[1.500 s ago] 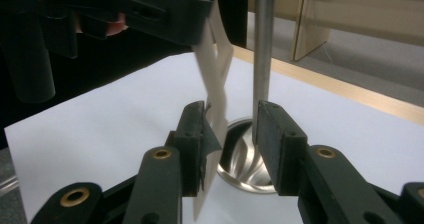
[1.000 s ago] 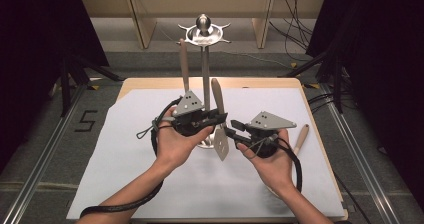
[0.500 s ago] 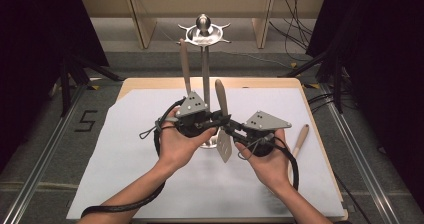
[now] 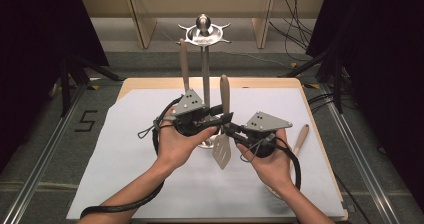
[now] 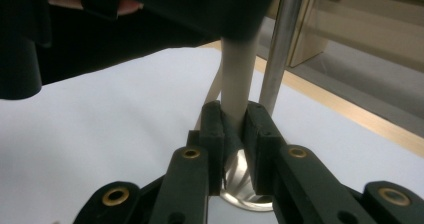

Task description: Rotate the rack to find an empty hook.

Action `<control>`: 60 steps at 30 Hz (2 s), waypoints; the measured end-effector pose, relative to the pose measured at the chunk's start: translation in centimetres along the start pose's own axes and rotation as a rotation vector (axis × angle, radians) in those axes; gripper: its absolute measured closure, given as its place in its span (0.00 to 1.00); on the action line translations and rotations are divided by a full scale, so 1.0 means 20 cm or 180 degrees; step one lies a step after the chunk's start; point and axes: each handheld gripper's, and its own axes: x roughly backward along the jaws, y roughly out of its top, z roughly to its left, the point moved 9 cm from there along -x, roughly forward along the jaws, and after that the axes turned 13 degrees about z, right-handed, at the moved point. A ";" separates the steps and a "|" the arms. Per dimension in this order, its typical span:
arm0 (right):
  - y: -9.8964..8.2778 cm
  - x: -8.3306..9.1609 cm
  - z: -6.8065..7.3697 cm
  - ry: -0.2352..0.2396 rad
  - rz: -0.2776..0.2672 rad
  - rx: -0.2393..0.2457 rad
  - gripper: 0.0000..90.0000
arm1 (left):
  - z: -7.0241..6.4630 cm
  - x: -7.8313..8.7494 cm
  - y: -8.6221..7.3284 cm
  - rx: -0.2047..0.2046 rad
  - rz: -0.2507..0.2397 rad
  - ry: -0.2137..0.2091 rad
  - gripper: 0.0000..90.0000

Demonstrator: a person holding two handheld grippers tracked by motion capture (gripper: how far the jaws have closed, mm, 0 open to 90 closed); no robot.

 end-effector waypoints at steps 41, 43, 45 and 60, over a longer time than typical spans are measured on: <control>-0.04 0.12 -0.06 0.0195 -0.0141 -0.0209 0.72 | 0.07 0.16 0.11 -0.0025 -0.0289 0.0525 0.80; -0.05 0.13 -0.07 0.0173 -0.0131 -0.0237 0.72 | 0.08 0.16 0.11 -0.0017 -0.0276 0.0550 0.80; -0.05 0.13 -0.09 0.0138 -0.0142 -0.0202 0.72 | 0.09 0.16 0.11 -0.0008 -0.0265 0.0576 0.80; 0.10 0.09 -0.02 0.0048 -0.0288 -0.0011 0.72 | 0.10 0.16 0.10 -0.0033 -0.0251 0.0619 0.80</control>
